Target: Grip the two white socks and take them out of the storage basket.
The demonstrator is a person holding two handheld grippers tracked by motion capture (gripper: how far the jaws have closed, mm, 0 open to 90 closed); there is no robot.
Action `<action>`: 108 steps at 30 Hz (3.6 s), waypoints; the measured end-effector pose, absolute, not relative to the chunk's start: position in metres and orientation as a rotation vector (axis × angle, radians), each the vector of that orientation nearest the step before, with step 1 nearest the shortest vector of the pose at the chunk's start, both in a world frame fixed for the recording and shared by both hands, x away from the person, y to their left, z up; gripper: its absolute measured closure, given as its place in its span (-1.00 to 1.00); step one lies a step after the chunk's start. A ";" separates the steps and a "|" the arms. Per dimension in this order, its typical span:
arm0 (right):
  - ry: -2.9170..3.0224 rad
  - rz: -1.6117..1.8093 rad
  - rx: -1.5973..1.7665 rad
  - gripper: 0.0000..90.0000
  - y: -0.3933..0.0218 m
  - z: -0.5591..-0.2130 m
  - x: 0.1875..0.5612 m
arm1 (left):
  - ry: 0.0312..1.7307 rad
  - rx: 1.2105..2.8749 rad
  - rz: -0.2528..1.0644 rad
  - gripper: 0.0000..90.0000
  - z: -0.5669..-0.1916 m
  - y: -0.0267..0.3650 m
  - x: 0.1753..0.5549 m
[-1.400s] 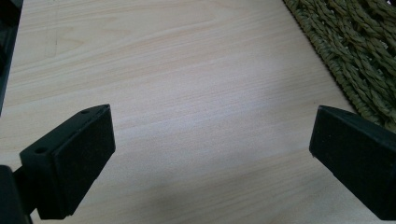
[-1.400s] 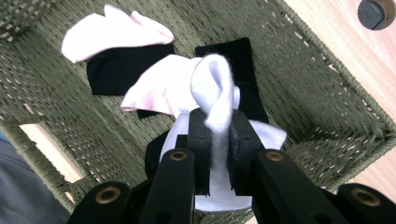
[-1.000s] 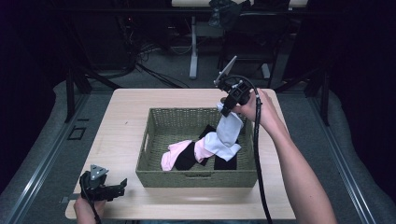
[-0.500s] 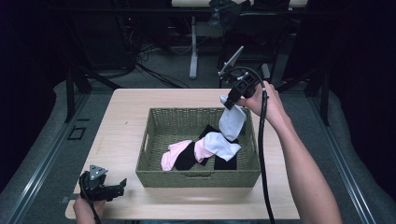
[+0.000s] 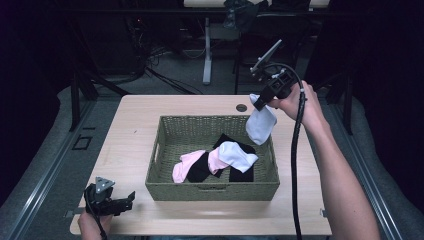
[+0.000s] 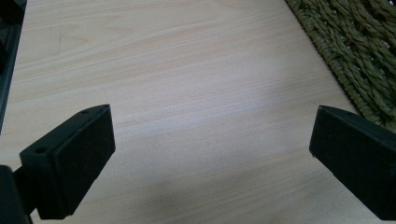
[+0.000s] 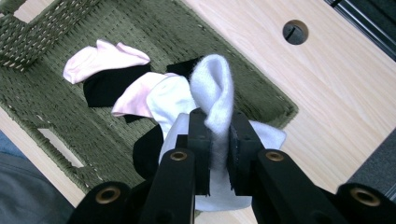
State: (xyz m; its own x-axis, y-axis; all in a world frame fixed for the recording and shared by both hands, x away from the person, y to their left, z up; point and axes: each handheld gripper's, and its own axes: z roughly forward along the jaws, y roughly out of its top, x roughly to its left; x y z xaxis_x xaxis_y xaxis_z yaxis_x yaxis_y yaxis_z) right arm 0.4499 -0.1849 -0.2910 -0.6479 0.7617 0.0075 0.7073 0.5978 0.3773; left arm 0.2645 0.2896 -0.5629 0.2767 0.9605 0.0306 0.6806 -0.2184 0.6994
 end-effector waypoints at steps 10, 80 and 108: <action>2.622 0.528 1.296 0.83 -0.219 -0.285 0.444 | 1.472 1.980 0.637 -1.00 -0.563 0.290 0.264; 2.521 0.377 1.709 -0.10 -0.308 -0.468 0.474 | 1.466 1.970 0.633 -1.00 -0.563 0.290 0.264; 2.654 0.558 1.307 -0.86 -0.193 -0.369 0.456 | 1.463 1.969 0.633 -1.00 -0.563 0.290 0.265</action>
